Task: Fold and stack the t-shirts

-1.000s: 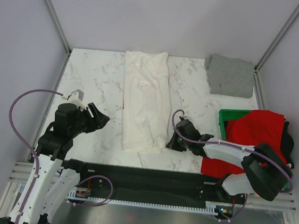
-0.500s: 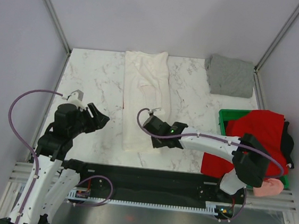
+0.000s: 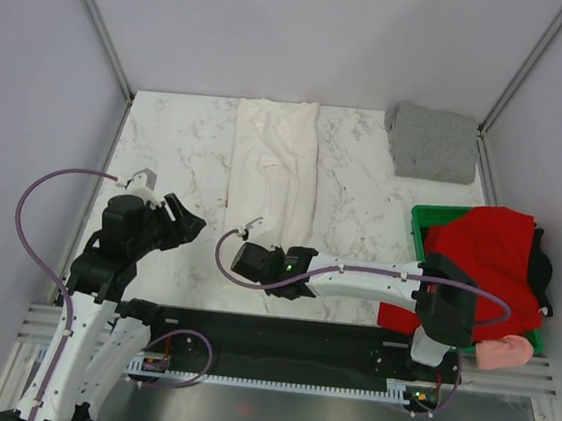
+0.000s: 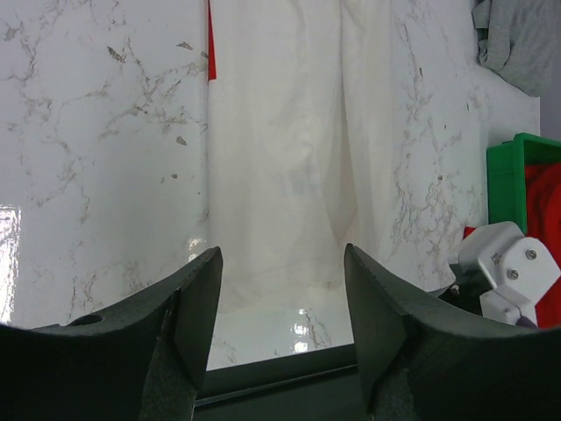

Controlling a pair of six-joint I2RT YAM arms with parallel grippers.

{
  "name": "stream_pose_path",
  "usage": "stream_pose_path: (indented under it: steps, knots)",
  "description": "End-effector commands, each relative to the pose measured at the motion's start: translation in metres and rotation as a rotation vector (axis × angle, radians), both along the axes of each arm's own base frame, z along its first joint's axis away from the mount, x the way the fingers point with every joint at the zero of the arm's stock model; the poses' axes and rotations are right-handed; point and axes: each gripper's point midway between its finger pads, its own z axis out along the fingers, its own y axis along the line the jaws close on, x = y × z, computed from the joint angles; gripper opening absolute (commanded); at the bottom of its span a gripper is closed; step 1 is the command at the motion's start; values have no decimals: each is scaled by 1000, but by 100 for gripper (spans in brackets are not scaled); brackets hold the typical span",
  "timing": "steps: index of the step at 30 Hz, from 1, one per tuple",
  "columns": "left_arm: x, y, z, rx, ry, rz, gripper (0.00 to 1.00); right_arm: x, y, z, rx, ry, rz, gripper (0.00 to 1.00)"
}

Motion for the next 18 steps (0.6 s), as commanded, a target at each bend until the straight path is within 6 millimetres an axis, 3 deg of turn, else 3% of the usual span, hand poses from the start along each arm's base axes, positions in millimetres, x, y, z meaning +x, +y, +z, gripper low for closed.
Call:
stream_pose_path:
  steps: [1,3,4,6,9,12,13,15,16,17,18]
  knots:
    - [3,1,3,28,-30,-18,65,11,29,30,54,-91,38,6]
    - [3,0,2,28,-27,-20,65,12,35,32,45,-92,58,22]
    - [3,1,2,29,-27,-18,65,12,38,30,38,-87,61,37]
    - [3,1,2,29,-25,-18,65,8,36,26,23,-79,72,49]
    - [4,2,0,34,-15,-13,65,-10,32,23,18,-81,113,54]
    - [4,2,-1,17,7,11,65,-10,8,25,33,-107,44,58]
    - [2,2,-5,8,33,19,65,-6,-10,30,78,-108,-30,61]
    - [-1,-1,-11,-33,79,33,65,3,-23,35,184,-71,-104,62]
    - [-3,-3,-19,-47,110,38,64,11,-48,32,246,-25,-179,62]
    - [-4,-4,-22,-74,131,54,63,17,-49,36,321,-12,-199,62]
    - [-5,-6,-24,-89,143,59,63,25,-69,32,352,4,-256,63]
